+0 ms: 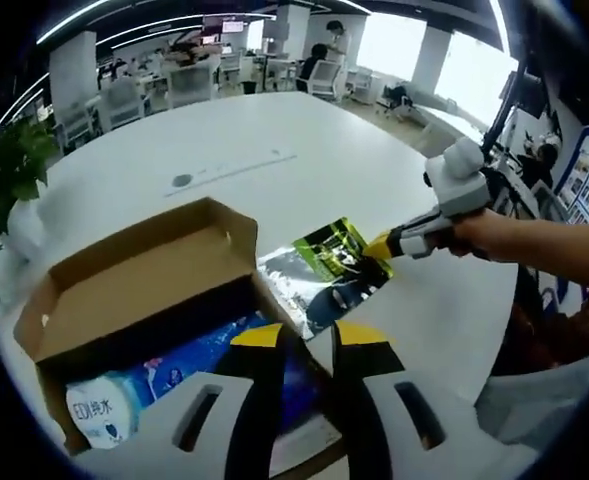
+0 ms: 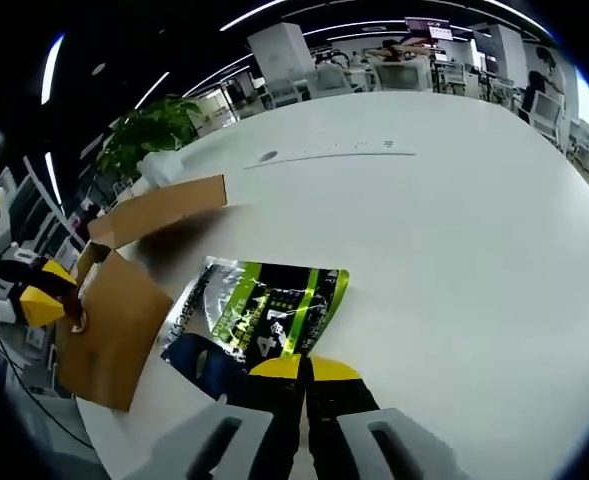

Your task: Operate the shoe box by opening the lid, removing the specified soft item, and placing it in the target area until the item is outside and the box remains undamaged.

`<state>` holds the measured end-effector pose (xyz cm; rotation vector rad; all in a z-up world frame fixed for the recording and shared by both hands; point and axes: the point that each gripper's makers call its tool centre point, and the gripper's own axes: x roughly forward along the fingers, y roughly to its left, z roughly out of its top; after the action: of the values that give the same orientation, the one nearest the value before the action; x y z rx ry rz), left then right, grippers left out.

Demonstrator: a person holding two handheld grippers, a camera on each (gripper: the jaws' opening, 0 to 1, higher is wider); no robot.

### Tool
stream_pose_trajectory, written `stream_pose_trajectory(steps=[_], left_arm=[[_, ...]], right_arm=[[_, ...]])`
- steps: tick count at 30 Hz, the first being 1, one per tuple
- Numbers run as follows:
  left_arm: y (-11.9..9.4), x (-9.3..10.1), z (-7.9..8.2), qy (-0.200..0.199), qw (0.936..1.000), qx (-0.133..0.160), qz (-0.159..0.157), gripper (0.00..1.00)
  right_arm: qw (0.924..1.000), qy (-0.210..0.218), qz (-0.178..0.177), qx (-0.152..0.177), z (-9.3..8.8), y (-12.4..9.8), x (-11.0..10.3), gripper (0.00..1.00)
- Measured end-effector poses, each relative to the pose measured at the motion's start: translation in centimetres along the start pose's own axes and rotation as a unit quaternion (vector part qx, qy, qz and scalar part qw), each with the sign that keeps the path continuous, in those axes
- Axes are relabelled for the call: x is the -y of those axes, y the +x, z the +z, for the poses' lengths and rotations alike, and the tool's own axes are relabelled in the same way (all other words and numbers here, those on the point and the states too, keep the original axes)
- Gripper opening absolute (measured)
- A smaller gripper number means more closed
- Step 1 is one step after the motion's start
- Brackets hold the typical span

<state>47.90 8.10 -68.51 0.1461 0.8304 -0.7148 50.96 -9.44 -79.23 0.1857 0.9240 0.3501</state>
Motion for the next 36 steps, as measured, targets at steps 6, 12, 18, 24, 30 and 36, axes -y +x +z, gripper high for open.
stream_pose_trajectory(steps=[6, 12, 18, 24, 30, 36], left_arm=[[-1.7, -2.1, -1.0, -0.014, 0.9998, 0.008, 0.015, 0.20], [-3.9, -4.7, -1.7, -0.025, 0.9989, 0.023, 0.034, 0.23], [-6.7, -7.3, -2.5, -0.020, 0.9981, 0.036, 0.045, 0.33], [-8.8, -9.6, -4.4, -0.003, 0.9983, 0.032, 0.049, 0.44], [-10.6, -11.1, -6.5, 0.031, 0.9982, 0.022, 0.046, 0.61], [-12.2, -11.9, -6.7, 0.023, 0.9984, 0.043, 0.029, 0.72]], right_arm=[[0.9996, -0.028, 0.000, -0.001, -0.2, -0.1, 0.1, 0.00], [0.9994, -0.032, -0.009, 0.005, 0.1, -1.0, 0.3, 0.09], [0.9979, -0.058, 0.003, 0.029, 1.1, -2.4, -1.0, 0.20], [0.9943, -0.087, 0.028, 0.056, 2.2, -4.3, -3.7, 0.38], [0.9890, -0.117, 0.057, 0.070, 2.3, -6.0, -6.4, 0.59], [0.9832, -0.146, 0.072, 0.082, 2.2, -7.3, -8.6, 0.80]])
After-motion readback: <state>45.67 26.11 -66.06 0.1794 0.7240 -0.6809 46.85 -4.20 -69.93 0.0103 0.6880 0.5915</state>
